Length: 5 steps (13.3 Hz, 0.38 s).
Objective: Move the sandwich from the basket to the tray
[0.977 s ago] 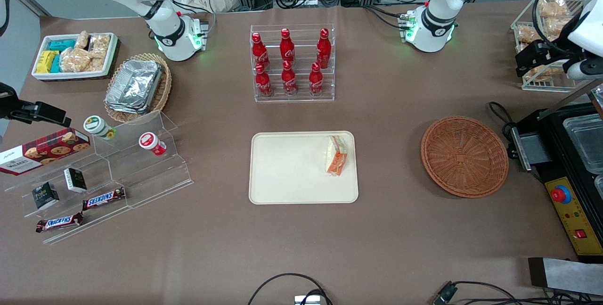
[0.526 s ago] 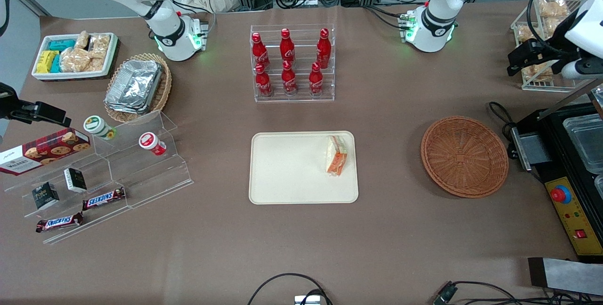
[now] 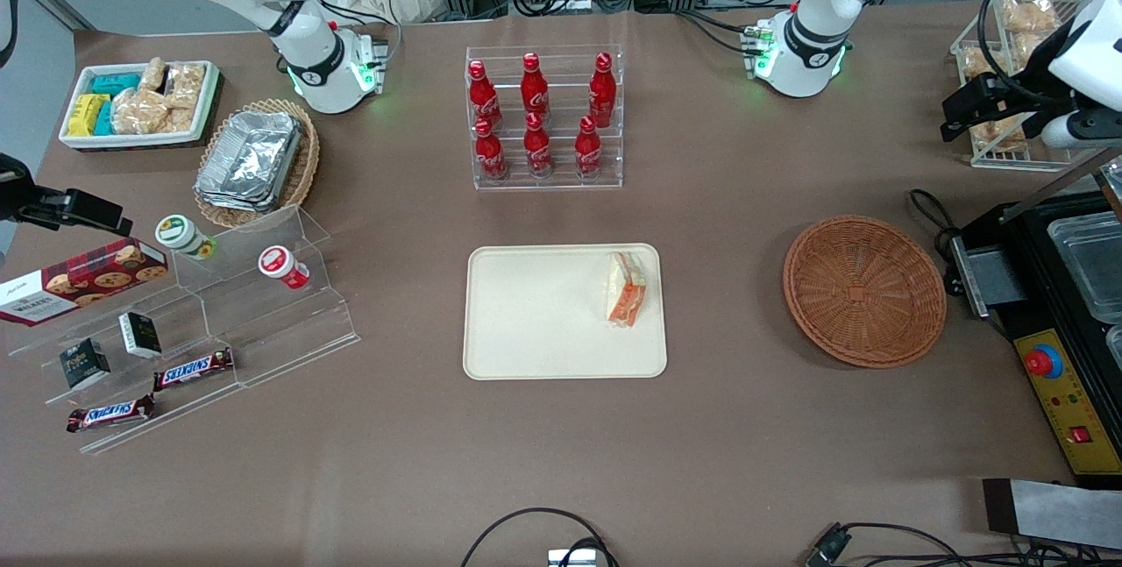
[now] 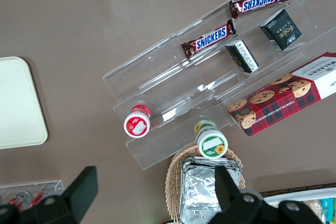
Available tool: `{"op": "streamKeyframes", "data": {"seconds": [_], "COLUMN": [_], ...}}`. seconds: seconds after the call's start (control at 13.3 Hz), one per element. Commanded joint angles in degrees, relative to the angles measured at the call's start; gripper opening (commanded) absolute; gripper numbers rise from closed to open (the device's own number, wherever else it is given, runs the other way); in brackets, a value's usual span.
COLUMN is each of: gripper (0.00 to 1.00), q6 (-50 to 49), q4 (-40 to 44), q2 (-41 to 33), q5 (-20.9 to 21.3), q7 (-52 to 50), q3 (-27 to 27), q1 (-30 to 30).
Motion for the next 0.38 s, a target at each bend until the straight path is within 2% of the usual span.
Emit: {"op": "streamKeyframes", "data": {"seconds": [0.0,0.3], "gripper": [1.00,1.00], "q6": [-0.35,-1.67], "q4": [-0.47,0.76], "q2": [-0.30,0.67], "q5": [-0.85,-1.12], "q7": [-0.70,-0.53], "q3": [-0.07,0.19], "q1": [0.08,0.17]}}
